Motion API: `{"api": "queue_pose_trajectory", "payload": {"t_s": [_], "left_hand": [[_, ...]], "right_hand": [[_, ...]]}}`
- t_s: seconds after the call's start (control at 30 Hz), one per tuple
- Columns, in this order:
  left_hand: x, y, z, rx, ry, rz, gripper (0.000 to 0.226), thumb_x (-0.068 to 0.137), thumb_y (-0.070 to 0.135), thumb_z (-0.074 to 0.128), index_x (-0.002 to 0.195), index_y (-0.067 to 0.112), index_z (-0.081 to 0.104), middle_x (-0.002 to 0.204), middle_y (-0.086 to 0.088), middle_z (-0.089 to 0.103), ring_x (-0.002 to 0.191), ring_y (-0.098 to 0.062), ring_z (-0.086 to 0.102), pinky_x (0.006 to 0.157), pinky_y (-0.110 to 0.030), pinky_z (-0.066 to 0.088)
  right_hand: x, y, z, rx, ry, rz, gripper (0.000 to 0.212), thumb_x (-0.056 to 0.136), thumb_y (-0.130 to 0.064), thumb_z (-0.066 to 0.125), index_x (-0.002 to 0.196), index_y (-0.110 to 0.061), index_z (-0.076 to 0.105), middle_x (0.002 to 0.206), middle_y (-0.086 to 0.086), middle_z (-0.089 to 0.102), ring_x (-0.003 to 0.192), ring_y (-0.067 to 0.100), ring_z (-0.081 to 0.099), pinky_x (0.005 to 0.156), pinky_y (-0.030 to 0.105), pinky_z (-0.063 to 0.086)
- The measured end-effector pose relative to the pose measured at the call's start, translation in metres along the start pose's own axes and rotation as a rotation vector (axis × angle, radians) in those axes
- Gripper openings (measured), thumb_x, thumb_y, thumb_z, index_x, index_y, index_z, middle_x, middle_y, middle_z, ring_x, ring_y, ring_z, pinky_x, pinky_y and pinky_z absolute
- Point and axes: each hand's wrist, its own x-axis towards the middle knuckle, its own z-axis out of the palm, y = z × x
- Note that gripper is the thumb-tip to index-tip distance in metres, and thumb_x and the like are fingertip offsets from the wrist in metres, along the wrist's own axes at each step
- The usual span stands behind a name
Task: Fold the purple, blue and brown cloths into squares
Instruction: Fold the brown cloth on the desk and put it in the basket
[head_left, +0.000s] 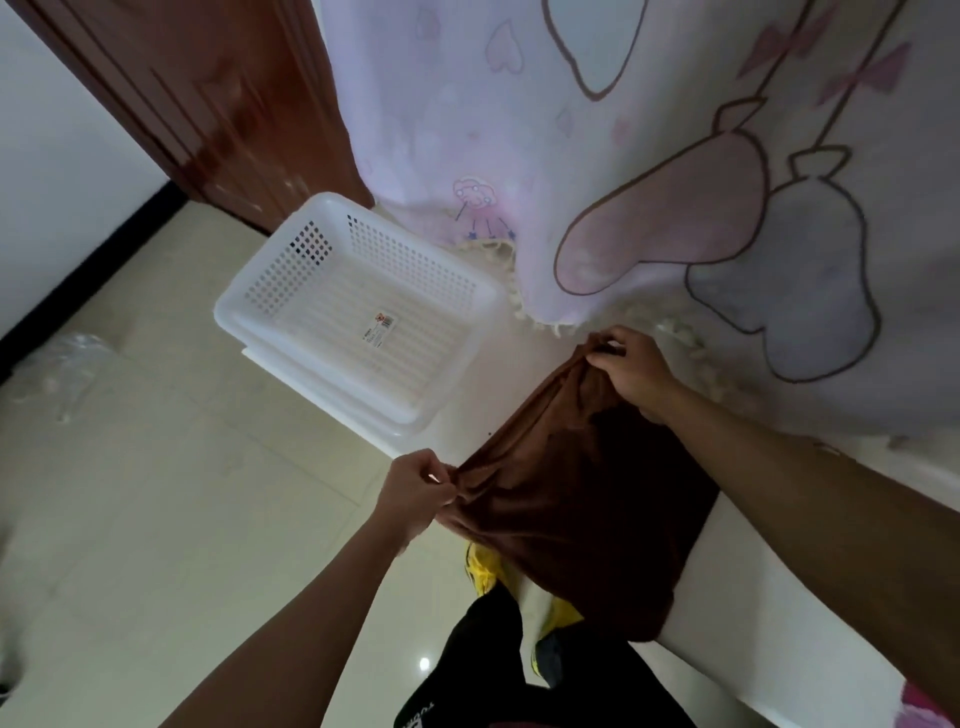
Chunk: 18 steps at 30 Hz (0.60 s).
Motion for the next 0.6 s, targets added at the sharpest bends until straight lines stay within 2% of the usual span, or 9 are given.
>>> {"api": "queue_pose_trajectory", "payload": {"t_s": [0.07, 0.17, 0.27, 0.37, 0.47, 0.53, 0.6], "left_hand": [[-0.003, 0.004, 0.0, 0.191, -0.043, 0.109, 0.023, 0.065, -0.003, 0.064, 0.059, 0.015, 0.051, 0.067, -0.004, 0.062, 0.061, -0.019, 0.055, 0.057, -0.028, 0.041], [-0.014, 0.009, -0.001, 0.427, -0.074, 0.235, 0.025, 0.068, 0.006, 0.068, 0.064, 0.021, 0.049, 0.067, 0.001, 0.056, 0.062, -0.014, 0.049, 0.056, -0.024, 0.039], [-0.023, 0.013, -0.002, 0.557, -0.087, 0.313, 0.024, 0.07, 0.01, 0.069, 0.076, 0.022, 0.049, 0.071, 0.0, 0.058, 0.062, -0.015, 0.047, 0.055, -0.026, 0.039], [-0.039, 0.018, 0.002, 0.628, -0.087, 0.387, 0.028, 0.069, 0.009, 0.067, 0.081, 0.025, 0.048, 0.07, -0.002, 0.059, 0.058, -0.015, 0.047, 0.053, -0.027, 0.039], [-0.057, 0.024, 0.007, 0.654, 0.005, 0.454, 0.027, 0.067, 0.005, 0.061, 0.075, 0.028, 0.05, 0.067, 0.002, 0.058, 0.055, -0.014, 0.047, 0.054, -0.029, 0.042], [-0.069, 0.029, 0.011, 0.664, 0.08, 0.483, 0.031, 0.066, 0.001, 0.056, 0.065, 0.032, 0.053, 0.062, 0.009, 0.057, 0.058, -0.015, 0.051, 0.057, -0.031, 0.044], [-0.076, 0.036, 0.016, 0.69, 0.116, 0.524, 0.036, 0.067, 0.0, 0.054, 0.059, 0.035, 0.056, 0.065, 0.009, 0.06, 0.066, -0.017, 0.056, 0.063, -0.03, 0.048]], "right_hand": [[-0.012, 0.002, -0.012, -0.004, 0.008, -0.045, 0.023, 0.087, 0.0, 0.061, 0.104, -0.016, 0.064, 0.089, 0.004, 0.062, 0.074, 0.005, 0.059, 0.056, 0.007, 0.045], [-0.036, 0.0, -0.037, 0.006, 0.054, -0.104, 0.019, 0.087, 0.0, 0.064, 0.098, -0.015, 0.064, 0.082, 0.003, 0.062, 0.071, 0.009, 0.058, 0.057, 0.006, 0.045], [-0.061, -0.004, -0.061, 0.083, 0.072, -0.105, 0.014, 0.085, -0.003, 0.068, 0.092, -0.015, 0.064, 0.078, -0.006, 0.059, 0.071, 0.003, 0.056, 0.057, 0.001, 0.043], [-0.092, -0.002, -0.089, 0.142, 0.06, -0.079, 0.015, 0.083, -0.005, 0.07, 0.084, -0.02, 0.068, 0.078, -0.004, 0.064, 0.069, 0.006, 0.059, 0.054, 0.007, 0.045], [-0.119, 0.008, -0.113, 0.096, 0.005, -0.033, 0.012, 0.08, -0.006, 0.068, 0.078, -0.016, 0.072, 0.078, 0.004, 0.069, 0.073, 0.013, 0.062, 0.061, 0.016, 0.047], [-0.139, 0.02, -0.125, 0.09, -0.053, -0.001, 0.009, 0.078, -0.003, 0.066, 0.081, -0.008, 0.072, 0.085, 0.01, 0.074, 0.078, 0.018, 0.064, 0.066, 0.022, 0.05], [-0.156, 0.031, -0.131, 0.082, -0.087, 0.04, 0.01, 0.08, -0.002, 0.063, 0.084, -0.006, 0.07, 0.083, 0.008, 0.074, 0.071, 0.015, 0.061, 0.055, 0.021, 0.047]]}}
